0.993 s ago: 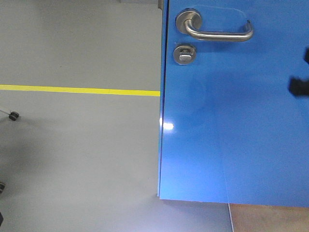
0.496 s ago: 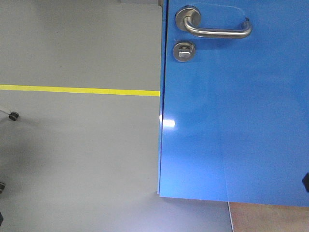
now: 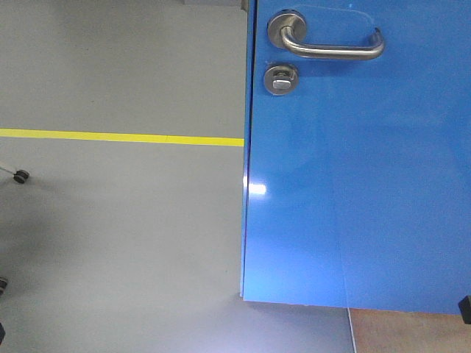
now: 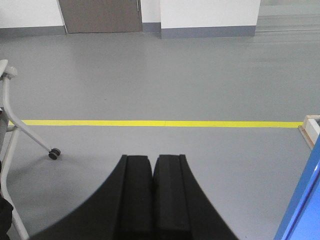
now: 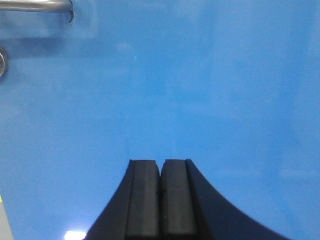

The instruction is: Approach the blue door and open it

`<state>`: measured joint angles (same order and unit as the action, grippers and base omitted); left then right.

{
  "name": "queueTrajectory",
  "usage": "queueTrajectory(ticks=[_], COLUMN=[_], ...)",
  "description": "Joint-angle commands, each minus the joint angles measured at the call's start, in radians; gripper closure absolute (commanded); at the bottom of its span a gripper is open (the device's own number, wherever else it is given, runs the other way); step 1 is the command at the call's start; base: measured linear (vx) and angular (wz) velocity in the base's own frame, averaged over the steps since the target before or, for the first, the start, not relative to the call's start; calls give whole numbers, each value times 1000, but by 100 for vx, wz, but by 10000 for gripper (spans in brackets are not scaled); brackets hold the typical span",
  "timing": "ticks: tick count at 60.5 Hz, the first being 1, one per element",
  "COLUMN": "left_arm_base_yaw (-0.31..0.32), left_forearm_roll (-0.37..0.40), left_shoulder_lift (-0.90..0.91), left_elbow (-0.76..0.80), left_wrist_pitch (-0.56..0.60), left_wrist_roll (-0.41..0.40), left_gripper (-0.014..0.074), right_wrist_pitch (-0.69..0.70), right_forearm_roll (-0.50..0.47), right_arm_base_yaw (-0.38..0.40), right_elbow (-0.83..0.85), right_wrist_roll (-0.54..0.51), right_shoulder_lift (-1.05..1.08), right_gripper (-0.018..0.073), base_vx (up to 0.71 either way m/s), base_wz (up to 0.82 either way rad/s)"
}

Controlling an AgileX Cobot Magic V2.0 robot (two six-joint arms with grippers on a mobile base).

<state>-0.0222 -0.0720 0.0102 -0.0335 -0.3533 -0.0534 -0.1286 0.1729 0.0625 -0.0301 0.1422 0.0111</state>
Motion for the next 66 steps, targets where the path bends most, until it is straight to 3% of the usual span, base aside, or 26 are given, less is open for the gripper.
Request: queueTrajectory(ticks=[1,66], left_arm_base_yaw=[5,5], left_forearm_roll=[5,5], left_shoulder_lift=[17,17], left_elbow=[35,35], left_wrist_pitch=[76,76], left_wrist_roll=[-4,-4], left_gripper=[526,526], right_wrist_pitch=[104,115], right_forearm_roll=[3,-1], right_arm_base_yaw=[6,6], right_elbow=[-10,-10], right_wrist_roll=[-14,-13], right_shoulder_lift=[11,10], right_gripper=[564,564], base_vx=[0,0], base_wz=[0,0])
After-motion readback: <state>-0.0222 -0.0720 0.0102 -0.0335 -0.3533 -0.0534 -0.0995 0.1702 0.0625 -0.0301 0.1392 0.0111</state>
